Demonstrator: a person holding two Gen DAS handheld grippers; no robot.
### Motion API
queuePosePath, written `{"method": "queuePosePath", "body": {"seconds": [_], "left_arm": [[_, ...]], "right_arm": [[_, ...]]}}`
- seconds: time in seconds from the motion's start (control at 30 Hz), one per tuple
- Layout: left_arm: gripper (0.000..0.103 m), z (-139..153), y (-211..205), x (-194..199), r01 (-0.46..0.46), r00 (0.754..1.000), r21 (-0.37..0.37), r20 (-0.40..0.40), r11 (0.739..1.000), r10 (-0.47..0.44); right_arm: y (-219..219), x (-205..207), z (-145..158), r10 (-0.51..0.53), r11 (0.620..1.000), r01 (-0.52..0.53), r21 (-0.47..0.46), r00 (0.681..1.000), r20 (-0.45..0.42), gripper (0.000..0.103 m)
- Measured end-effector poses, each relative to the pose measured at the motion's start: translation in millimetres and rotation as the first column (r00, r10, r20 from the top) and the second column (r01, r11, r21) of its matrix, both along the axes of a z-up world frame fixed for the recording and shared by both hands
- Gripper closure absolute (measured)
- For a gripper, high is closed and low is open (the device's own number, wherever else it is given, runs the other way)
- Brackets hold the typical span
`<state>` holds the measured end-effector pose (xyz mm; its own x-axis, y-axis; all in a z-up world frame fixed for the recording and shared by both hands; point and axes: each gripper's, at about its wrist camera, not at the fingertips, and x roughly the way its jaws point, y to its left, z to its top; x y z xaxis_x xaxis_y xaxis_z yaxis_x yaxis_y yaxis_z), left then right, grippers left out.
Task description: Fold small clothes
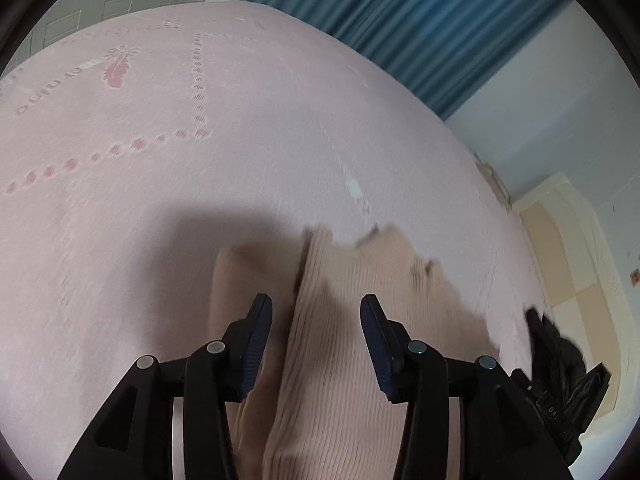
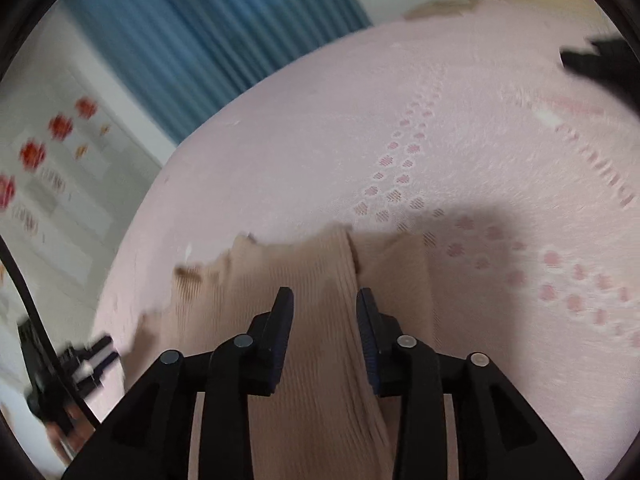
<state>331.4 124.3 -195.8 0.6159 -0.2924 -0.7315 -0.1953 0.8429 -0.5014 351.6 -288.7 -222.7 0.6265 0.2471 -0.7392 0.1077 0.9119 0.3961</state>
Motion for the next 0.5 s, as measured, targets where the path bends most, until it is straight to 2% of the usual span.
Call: {"method": "queuePosePath", "body": {"seconds": [0.1,0.2,0.23,0.4,0.5], "left_arm": [[0.052,4.7,-1.5,-39.4,0.023,1.0,0.038,0.009,0.999,-0.023],[0.048,-1.1,-6.1,-88.7,0.046,0.999,0.06,0.002,0.997,-0.047],[0.047,-4.4,-6.9,-99.8,0.053,0.999,0.059,-0.008,0.997,-0.052],[0.047,-36.2,-17.2,-153.5,0.057,0.997,0.001,-0.06,0.998,-0.057],[0.047,-51.8,-22.8,-157.5,0.044,0.996,-0.009,-0.075,0.999,-0.045]], "right_arm": [[7.7,-38.8,7.9,0.087,0.99,-0.089,-0.109,0.996,-0.021,0.064],[5.8,-74.6,11.0,0.12,0.981,-0.123,-0.149,0.992,-0.03,0.056],[3.4,-88.7,9.9,0.119,0.983,-0.123,-0.139,0.992,-0.037,0.053],[-1.8,-131.7,-14.0,0.144,0.989,-0.148,-0.028,0.982,-0.122,0.052],[10.4,-138.3,-28.3,0.157,0.985,-0.166,-0.046,0.974,-0.163,0.052]]}}
